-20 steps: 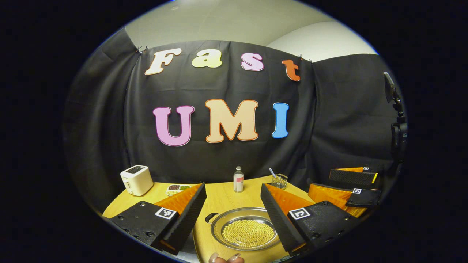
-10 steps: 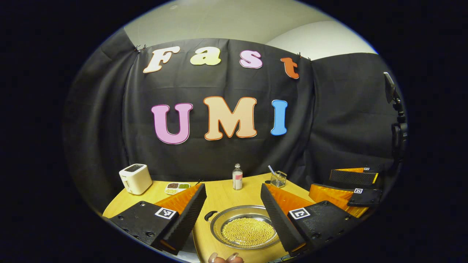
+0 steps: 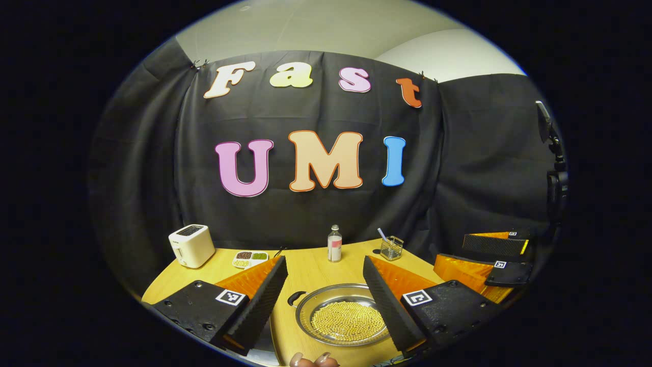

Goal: First push the handle of the pot to place it horizontally, then grasp the pot with both hands and set it on the induction cooktop.

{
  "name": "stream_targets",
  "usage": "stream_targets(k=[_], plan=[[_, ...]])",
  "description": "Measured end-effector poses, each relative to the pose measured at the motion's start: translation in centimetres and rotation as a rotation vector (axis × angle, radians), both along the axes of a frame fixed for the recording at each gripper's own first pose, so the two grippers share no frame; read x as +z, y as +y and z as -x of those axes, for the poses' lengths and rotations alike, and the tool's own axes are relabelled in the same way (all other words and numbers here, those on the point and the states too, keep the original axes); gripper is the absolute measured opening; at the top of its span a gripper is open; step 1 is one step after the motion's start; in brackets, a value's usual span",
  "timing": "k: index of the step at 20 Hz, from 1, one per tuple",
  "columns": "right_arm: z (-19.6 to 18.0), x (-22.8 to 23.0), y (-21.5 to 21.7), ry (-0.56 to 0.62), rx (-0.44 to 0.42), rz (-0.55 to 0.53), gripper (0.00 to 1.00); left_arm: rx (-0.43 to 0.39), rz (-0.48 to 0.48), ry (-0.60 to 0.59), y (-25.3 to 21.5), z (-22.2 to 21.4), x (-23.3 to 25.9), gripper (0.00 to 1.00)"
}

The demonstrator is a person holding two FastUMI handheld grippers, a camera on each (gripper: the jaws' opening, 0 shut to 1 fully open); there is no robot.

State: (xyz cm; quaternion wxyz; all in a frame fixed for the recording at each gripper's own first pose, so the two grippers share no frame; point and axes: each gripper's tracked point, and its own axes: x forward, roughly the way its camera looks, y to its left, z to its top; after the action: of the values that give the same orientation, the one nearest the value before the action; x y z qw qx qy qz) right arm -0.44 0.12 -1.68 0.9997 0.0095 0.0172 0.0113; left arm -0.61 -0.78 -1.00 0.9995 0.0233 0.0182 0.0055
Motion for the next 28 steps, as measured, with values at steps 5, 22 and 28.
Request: stream_targets(k=[5, 22, 28], plan=[[-0.3, -0.7, -0.4, 0.023, -0.004, -0.006, 0.92, 0.014, 0.008, 0.016, 0.2, 0.1, -0.6, 0.96], [-0.6, -2.1, -0.6, 0.081, -0.001, 0.003, 0.18, 0.040, 0.014, 0.035, 0.6, 0.7, -1.4, 0.93], [-0.3, -2.3, -0.3, 0.093, 0.017, 0.013, 0.18, 0.027, 0.010, 0.029, 0.3, 0.7, -1.2, 0.96]])
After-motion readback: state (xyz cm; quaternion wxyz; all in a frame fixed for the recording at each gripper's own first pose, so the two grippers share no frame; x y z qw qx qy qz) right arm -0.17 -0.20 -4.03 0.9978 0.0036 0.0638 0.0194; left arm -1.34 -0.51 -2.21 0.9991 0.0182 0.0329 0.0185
